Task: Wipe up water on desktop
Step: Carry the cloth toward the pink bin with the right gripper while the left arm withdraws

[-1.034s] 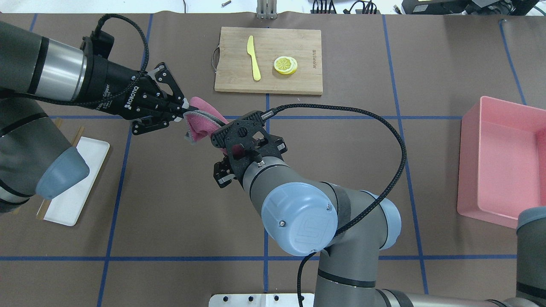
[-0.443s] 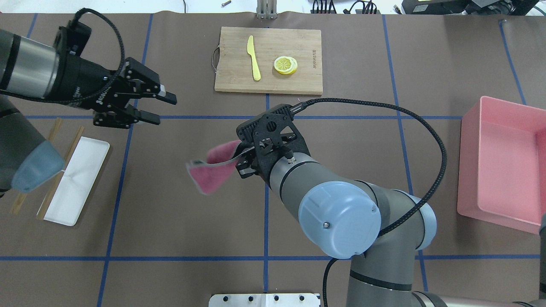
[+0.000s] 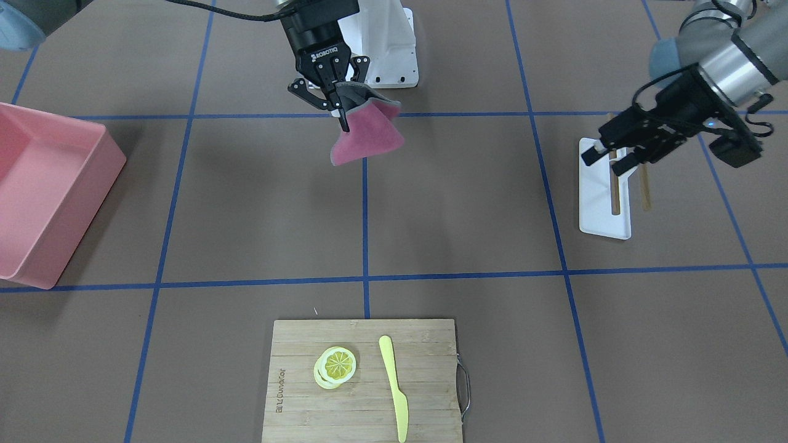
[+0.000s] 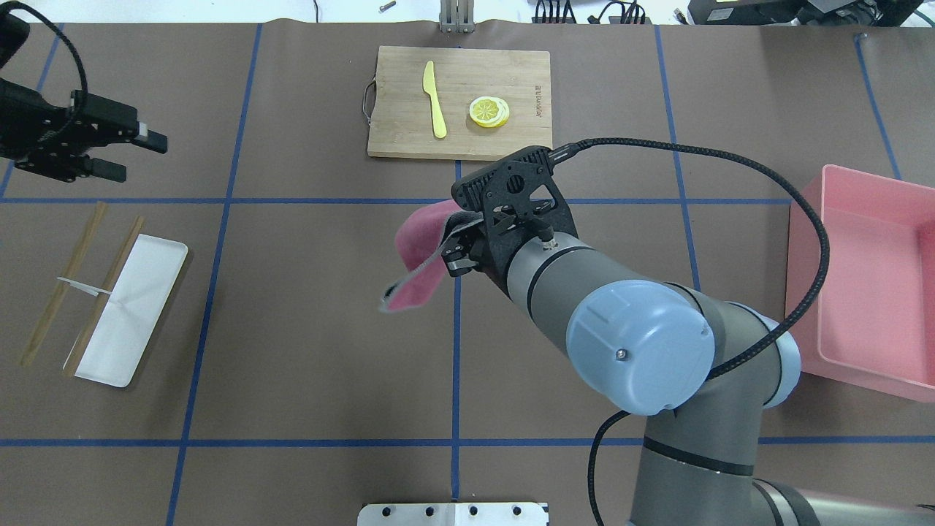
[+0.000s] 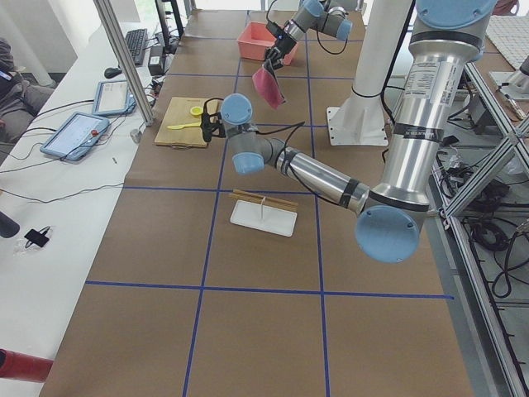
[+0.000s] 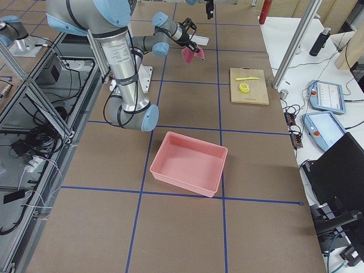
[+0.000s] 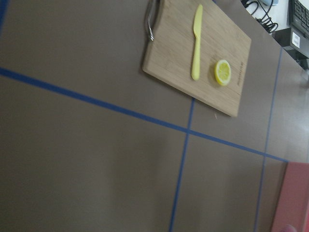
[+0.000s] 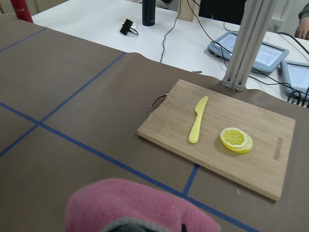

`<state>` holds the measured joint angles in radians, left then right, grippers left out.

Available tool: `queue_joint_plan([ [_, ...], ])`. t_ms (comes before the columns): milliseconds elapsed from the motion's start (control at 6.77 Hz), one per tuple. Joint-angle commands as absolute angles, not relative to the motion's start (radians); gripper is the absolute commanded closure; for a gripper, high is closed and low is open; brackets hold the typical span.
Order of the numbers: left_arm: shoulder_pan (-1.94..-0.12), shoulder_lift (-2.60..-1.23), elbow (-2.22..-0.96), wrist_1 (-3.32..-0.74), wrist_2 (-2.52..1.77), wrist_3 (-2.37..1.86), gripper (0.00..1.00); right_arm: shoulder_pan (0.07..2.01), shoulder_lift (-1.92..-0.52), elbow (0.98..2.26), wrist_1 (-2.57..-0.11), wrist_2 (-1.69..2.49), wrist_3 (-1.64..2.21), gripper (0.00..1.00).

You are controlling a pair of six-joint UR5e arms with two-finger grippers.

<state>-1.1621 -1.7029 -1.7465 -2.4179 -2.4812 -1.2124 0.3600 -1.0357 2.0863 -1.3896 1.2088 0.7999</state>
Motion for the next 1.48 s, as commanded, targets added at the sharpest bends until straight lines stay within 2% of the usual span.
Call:
queue_joint_plan([
  [0, -1.321, -1.605, -1.700, -2.244, -2.485, -0.673, 0.02, 0.495, -1.150, 2.114, -1.429, 1.378, 0.802, 1.00],
  [443, -1.501, -1.594, -1.697, -1.697, -2.248, 0.096, 0.02, 0.626, -1.195, 2.129, -1.773, 1.676, 0.940, 1.00],
  [739, -1.526, -1.589, -1.698, -1.632, -2.237, 0.149, 0.02, 0.621, -1.239, 2.096, -1.971, 1.689, 0.930, 1.00],
  [886, -1.526, -1.588, -1.697, -1.631, -2.237, 0.147, 0.02, 0.611, -1.252, 2.004, -1.968, 1.680, 0.922, 1.00],
  [1182, -1.526, -1.585, -1.695, -1.628, -2.238, 0.147, 0.02, 0.586, -1.107, 1.854, -1.948, 1.684, 1.003, 1.00],
  [1330, -1.526, -1.585, -1.694, -1.628, -2.240, 0.143, 0.02, 0.554, -1.042, 1.811, -1.828, 1.687, 1.135, 1.00],
])
